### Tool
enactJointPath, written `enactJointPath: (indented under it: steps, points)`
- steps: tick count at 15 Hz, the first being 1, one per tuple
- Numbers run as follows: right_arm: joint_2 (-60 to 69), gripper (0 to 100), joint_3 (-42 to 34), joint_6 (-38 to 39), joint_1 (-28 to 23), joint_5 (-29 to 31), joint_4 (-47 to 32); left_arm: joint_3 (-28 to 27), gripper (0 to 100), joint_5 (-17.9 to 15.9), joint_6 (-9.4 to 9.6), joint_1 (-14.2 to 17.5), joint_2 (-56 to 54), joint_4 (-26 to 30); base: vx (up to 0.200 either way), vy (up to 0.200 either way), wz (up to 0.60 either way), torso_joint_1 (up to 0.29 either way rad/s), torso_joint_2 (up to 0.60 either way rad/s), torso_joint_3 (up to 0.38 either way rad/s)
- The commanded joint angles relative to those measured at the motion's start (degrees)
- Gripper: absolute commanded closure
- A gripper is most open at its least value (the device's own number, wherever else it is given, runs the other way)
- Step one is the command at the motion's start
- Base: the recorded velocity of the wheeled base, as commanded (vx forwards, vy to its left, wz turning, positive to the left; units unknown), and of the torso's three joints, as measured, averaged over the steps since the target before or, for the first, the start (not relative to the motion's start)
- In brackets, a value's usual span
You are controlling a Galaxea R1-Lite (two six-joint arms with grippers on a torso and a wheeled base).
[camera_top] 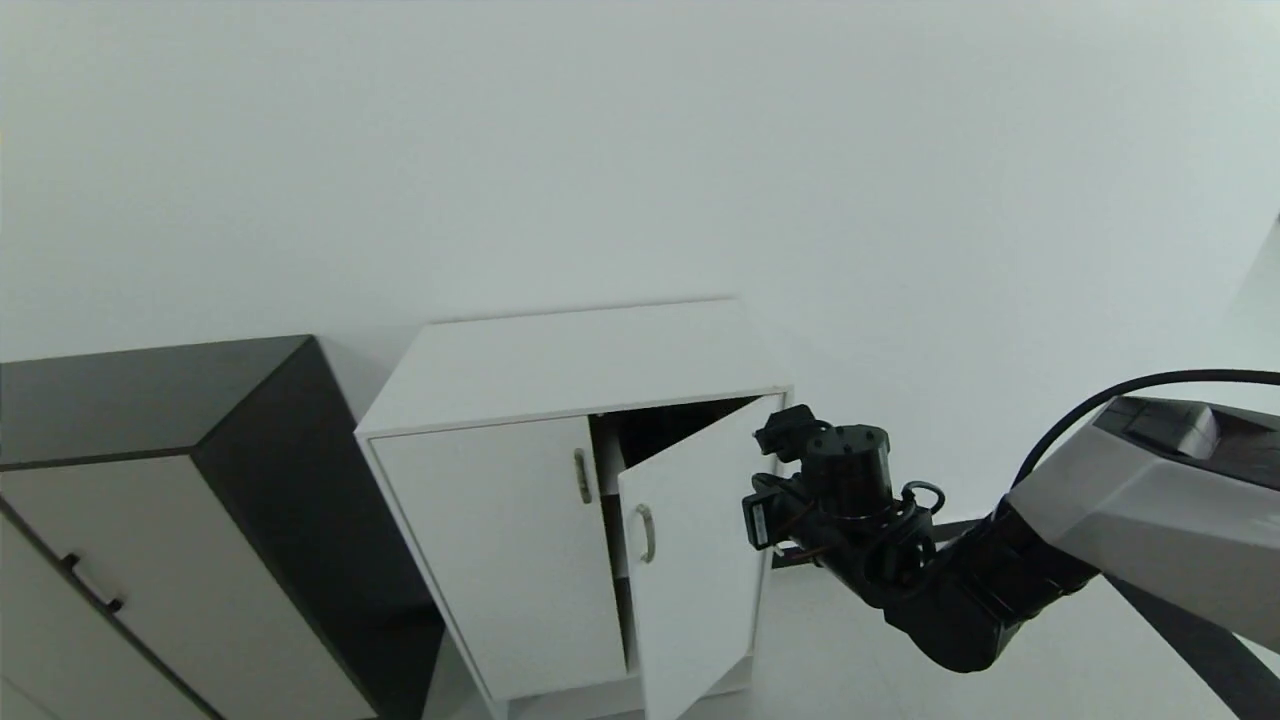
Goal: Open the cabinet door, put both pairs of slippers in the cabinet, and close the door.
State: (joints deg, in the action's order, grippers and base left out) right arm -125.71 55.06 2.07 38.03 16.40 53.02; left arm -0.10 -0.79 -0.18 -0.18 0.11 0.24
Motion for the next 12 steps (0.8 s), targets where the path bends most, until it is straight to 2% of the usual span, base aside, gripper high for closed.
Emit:
enactJointPath:
  steps: [1,2,4,5,9,12]
  points:
    - [-0.1,100,-1.3,-0.8,0.5,-0.5,1.9,0.0,100,-0.1,0.01,0.0,0.1,0.0,0.000,0.000,0.00,0.000,0.00,0.000]
    - [-0.1,100,-2.2,-1.1,0.9,-1.7,3.9,0.0,100,-0.1,0.01,0.0,0.0,0.0,0.000,0.000,0.00,0.000,0.00,0.000]
    - [0.3,100,-8.5,-1.9,1.2,-13.6,12.1,0.0,100,0.0,0.01,0.0,0.0,0.0,0.000,0.000,0.00,0.000,0.00,0.000]
    - [0.3,100,-11.0,-2.5,1.1,-17.6,15.6,0.0,100,0.0,0.01,0.0,0.0,0.0,0.000,0.000,0.00,0.000,0.00,0.000]
    - [1.6,100,-18.0,-2.4,-1.2,-34.2,20.5,0.0,100,0.0,0.01,0.0,0.0,0.0,0.000,0.000,0.00,0.000,0.00,0.000]
    - [0.6,100,-17.9,-2.3,-1.4,-34.5,20.6,0.0,100,-0.1,0.09,0.0,0.1,0.0,0.200,0.000,0.00,-0.007,0.00,0.004]
